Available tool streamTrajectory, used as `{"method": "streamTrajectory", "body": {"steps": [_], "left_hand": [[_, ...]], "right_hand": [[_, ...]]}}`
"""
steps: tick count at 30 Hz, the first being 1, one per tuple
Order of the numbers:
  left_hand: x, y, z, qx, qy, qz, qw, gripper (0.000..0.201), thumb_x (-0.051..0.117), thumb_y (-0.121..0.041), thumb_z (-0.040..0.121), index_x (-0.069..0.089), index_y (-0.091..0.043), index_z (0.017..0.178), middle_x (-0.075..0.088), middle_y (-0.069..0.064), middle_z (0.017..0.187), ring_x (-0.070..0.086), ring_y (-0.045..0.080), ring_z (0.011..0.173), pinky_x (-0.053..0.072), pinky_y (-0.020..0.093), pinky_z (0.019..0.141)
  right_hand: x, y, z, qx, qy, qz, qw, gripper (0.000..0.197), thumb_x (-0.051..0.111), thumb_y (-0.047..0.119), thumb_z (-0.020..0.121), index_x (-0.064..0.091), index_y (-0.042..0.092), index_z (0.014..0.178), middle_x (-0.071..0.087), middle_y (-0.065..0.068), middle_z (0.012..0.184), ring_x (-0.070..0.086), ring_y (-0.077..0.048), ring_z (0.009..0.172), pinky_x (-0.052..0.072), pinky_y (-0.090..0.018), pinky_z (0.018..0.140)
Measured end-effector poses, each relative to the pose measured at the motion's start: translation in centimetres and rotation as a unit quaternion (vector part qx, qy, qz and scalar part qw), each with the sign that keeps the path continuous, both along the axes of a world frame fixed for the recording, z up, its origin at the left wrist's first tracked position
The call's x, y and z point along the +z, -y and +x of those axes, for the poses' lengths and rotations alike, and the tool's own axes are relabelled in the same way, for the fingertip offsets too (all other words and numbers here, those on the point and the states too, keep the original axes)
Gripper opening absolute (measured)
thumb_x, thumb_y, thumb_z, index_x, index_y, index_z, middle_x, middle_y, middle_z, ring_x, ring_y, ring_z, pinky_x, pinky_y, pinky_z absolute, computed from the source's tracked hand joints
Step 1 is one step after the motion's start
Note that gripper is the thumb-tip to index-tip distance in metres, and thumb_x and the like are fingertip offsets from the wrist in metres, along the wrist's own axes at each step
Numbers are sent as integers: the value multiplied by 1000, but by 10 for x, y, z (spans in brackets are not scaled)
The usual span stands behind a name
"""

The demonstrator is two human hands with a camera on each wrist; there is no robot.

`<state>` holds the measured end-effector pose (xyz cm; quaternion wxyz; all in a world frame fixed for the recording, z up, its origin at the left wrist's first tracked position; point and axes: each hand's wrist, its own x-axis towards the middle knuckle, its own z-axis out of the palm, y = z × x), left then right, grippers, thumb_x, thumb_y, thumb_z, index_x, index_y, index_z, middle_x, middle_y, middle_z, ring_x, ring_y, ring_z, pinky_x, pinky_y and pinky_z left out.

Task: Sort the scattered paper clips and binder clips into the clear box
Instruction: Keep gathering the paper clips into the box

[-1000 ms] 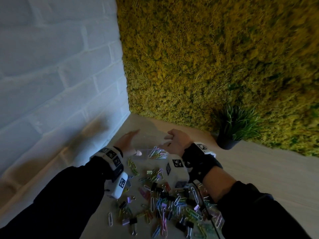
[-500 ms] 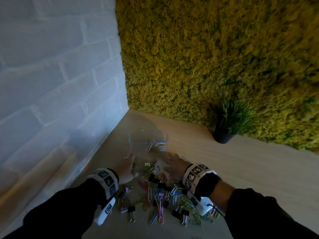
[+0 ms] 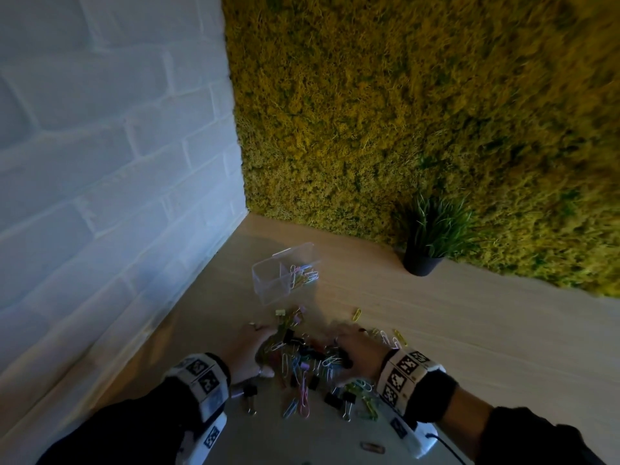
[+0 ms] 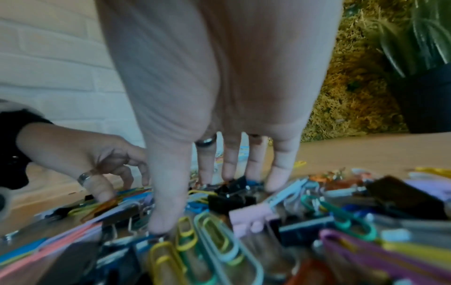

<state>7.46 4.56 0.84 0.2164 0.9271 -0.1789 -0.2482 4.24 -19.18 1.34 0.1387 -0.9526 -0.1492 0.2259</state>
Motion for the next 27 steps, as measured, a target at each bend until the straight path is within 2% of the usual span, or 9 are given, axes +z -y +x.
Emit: {"method": "streamTrajectory", "body": {"steps": [4, 7, 11, 14, 17, 20, 23, 25, 27], "left_hand": [[-2, 11, 2, 24, 62, 13, 998, 40, 61, -21, 86, 53, -13, 125, 51, 8, 126, 46, 22, 120, 34, 27, 97], [-7, 13, 6, 23, 80, 39, 996, 25, 56, -17, 88, 60, -11, 112, 54, 4, 103, 53, 23, 109, 39, 28, 88], [-18, 18, 10, 23, 82, 43, 995, 18, 42, -12, 93, 57, -8, 101, 54, 1, 90, 53, 13, 83, 34, 24, 67], [-12, 24, 10, 34, 118, 18, 992, 33, 31, -20, 100, 42, -27, 70, 37, -15, 74, 34, -4, 67, 33, 13, 66], [-5, 26, 9, 35, 96, -8, 995, 34, 32, -16, 99, 38, -23, 67, 35, -9, 69, 36, 6, 64, 34, 21, 70], [-4, 19, 8, 139, 3, -86, 987, 25, 39, -4, 94, 36, -18, 74, 29, -7, 66, 35, 16, 73, 22, 14, 55], [-2, 8, 15, 152, -21, -162, 975, 36, 49, -1, 91, 38, -26, 68, 39, -11, 73, 43, 14, 77, 29, 7, 59], [6, 2, 19, 219, -57, -249, 942, 24, 53, 1, 89, 50, -17, 74, 48, -5, 73, 48, 12, 71, 35, 6, 53], [15, -2, 20, 276, -123, -333, 893, 16, 53, 1, 90, 54, -10, 78, 50, 2, 67, 46, 9, 58, 35, 8, 42]], "right_hand": [[3, -1, 3, -27, 23, 78, 996, 48, 76, 25, 74, 60, 9, 116, 44, -5, 131, 41, -20, 122, 30, -24, 103], [6, -4, 6, -43, 12, 82, 996, 36, 74, 21, 76, 64, 8, 108, 51, -5, 113, 49, -23, 114, 37, -25, 95], [11, -7, 8, -38, 2, 61, 997, 33, 69, 20, 82, 63, 2, 109, 59, -11, 115, 55, -25, 111, 41, -23, 87], [10, -9, 9, -42, 13, 41, 998, 31, 66, 20, 84, 62, 2, 109, 61, -13, 118, 57, -26, 108, 44, -27, 86], [10, -10, 8, -31, 49, -3, 998, 25, 62, 19, 86, 60, 6, 108, 61, -11, 118, 58, -27, 106, 45, -32, 89], [9, -8, 7, -30, 66, -8, 997, 21, 59, 23, 87, 60, 10, 103, 62, -6, 112, 59, -25, 104, 44, -32, 91], [9, 0, 10, -77, 74, 79, 991, 12, 57, 16, 87, 54, 20, 76, 55, 13, 81, 55, -10, 78, 47, -20, 79], [11, 6, 15, -105, 75, 109, 986, 32, 60, 21, 87, 41, 31, 64, 43, 17, 70, 45, 0, 65, 39, -8, 63], [13, 16, 20, -142, 68, 166, 974, 26, 65, 26, 85, 46, 30, 68, 51, 9, 73, 51, -6, 69, 45, -19, 70]]}}
